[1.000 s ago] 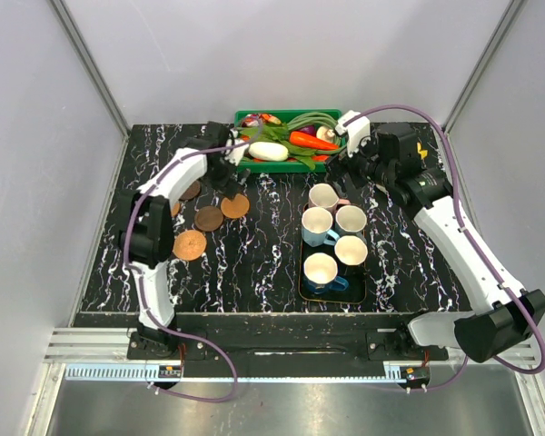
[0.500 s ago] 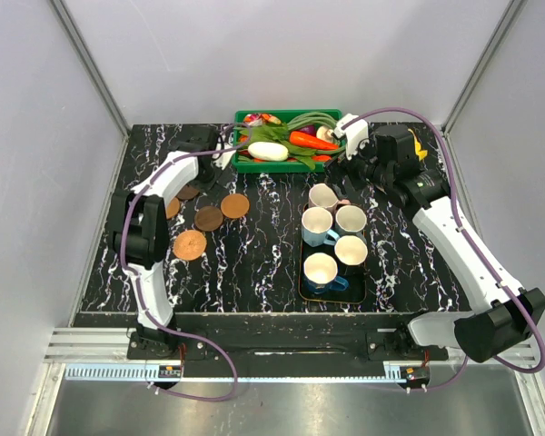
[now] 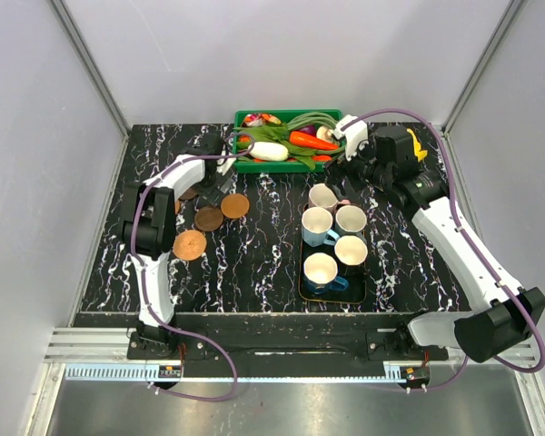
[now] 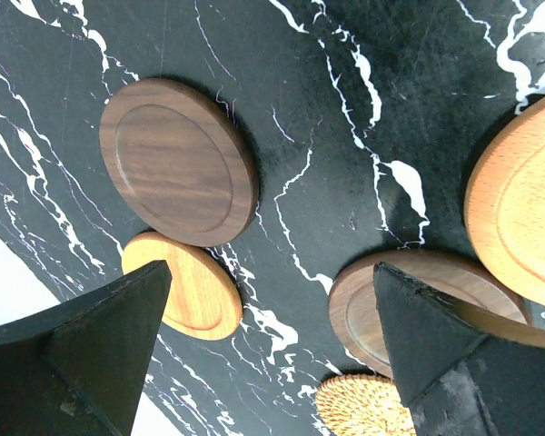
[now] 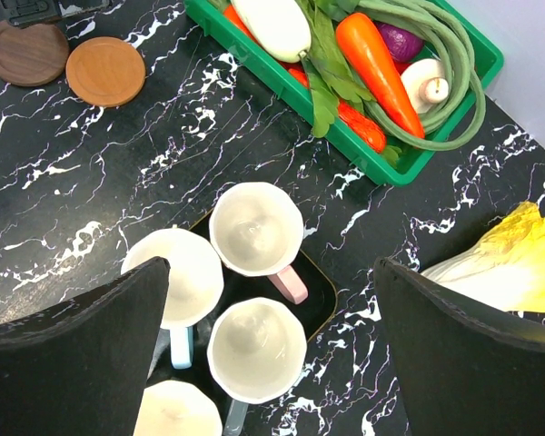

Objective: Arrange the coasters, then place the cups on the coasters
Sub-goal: Move the coaster to the center of the board.

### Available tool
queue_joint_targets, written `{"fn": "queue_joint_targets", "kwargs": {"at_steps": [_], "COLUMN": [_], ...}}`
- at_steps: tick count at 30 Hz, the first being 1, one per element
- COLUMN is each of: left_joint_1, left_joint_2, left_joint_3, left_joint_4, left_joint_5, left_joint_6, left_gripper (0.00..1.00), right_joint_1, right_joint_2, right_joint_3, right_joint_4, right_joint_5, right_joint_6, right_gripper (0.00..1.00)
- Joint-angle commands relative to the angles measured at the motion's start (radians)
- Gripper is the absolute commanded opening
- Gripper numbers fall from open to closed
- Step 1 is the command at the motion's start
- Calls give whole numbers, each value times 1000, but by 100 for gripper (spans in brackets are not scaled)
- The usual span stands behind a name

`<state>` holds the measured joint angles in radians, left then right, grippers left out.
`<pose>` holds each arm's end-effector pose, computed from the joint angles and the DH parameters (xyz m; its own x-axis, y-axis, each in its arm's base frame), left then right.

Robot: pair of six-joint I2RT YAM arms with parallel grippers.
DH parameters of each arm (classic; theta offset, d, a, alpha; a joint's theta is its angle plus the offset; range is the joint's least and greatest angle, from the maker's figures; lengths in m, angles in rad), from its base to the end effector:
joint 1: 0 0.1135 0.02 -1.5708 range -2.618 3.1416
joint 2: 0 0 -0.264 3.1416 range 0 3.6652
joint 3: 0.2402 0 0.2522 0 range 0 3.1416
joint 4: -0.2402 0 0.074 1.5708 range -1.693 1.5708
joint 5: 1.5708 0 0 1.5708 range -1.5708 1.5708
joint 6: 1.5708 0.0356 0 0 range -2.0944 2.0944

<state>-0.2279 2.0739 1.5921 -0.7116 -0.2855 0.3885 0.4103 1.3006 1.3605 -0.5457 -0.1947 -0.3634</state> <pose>0.4231 -0.0878 0.1839 -0.7943 0.5573 -0.2419 0.4501 0.8072 0.3819 0.2602 0.1207 0.3916 -0.2053 -0.4696 -0.8587 -0.6646 0.7109 -0.2299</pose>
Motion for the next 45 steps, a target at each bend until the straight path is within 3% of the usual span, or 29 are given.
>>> {"fn": "queue_joint_targets", "kwargs": {"at_steps": [1,8,14,25,34,45], "left_joint_1": [-1,1,9,9,7,19], "left_joint_2": [9,2,-66,-95,3,215], "left_joint_3": [-1,9,12,-89,-57,193], "left_joint_4": [38,26,-15,-8,66,150], "left_joint_5": [-49,-60,51,60,-85,-271], "left_joint_6": [18,21,1,47,13,-17], "left_gripper": [99,99,99,99,99,99], "right_joint_1": [-1,-2,-2,-2,-2,-2], "right_joint_2": [-17,-15,-20,-20,-18,-17], "right_joint_3": [-3,-6,-6,-14,-17,-27], "right_joint_4": [36,38,38,43,46,53], "right_joint_5": [6,9,9,0,-5,-2], "right_joint_6": [-17,-20,-20,-20,-17,-19], "right_gripper": [100,100,100,100,100,100]}}
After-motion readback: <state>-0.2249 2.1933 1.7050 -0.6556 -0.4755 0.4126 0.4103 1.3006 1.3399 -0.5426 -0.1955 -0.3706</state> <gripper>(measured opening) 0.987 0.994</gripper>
